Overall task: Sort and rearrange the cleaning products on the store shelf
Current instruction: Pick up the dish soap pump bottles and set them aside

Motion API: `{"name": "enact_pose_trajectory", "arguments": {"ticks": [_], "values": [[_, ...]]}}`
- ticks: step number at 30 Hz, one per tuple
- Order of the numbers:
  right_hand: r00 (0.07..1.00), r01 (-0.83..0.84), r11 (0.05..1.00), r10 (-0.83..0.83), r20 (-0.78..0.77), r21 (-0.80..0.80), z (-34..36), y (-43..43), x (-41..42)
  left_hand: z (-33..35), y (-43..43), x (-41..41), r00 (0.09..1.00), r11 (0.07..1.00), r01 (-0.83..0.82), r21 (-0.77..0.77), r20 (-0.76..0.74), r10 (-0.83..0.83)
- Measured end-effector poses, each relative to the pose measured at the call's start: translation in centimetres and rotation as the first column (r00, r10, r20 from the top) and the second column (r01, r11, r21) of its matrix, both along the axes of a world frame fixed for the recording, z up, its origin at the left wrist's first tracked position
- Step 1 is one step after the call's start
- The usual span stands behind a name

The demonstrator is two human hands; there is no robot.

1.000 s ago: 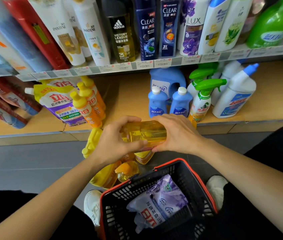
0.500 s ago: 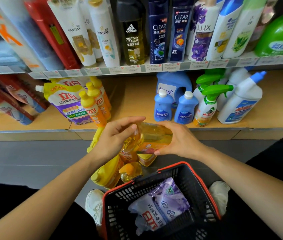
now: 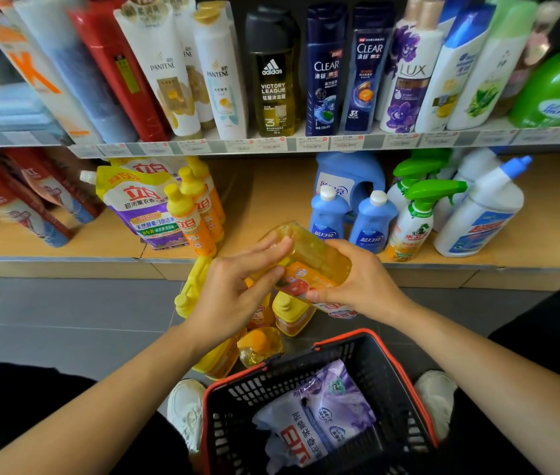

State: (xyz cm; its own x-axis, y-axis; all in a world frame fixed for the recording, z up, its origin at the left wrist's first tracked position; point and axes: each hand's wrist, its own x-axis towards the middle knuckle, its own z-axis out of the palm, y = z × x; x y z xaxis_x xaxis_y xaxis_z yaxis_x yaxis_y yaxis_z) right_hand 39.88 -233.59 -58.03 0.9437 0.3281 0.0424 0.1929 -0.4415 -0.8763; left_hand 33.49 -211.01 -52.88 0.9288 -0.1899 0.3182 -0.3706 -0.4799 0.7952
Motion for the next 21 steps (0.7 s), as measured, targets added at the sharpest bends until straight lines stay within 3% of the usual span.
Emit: {"name": "enact_pose_trajectory", "arguments": {"ticks": [6, 9, 13, 21], "values": [[0.999, -0.012, 0.998, 0.014, 0.032, -0.062, -0.5, 0.1, -0.4, 0.4, 0.5, 0.8, 0.988, 0.984, -0.145, -0.106, -0.074, 0.137], [1.0, -0.02, 0.999, 0.021, 0.019, -0.041, -0.4, 0.2, -0.4, 0.3, 1.2, 1.7, 0.977, 0.978, -0.193, -0.074, -0.112, 0.184], [1.0, -0.02, 1.0, 0.02, 0.021, 0.009, 0.0, 0.3, -0.3, -0.2, 1.7, 2.3, 0.945, 0.968, -0.142, -0.206, -0.318, 0.071], [0.997, -0.069, 0.997, 0.069, 0.02, 0.024, -0.2, 0.0, -0.4, -0.1, 1.7, 2.6, 0.958, 0.95, -0.184, -0.252, -0.264, 0.115]]}}
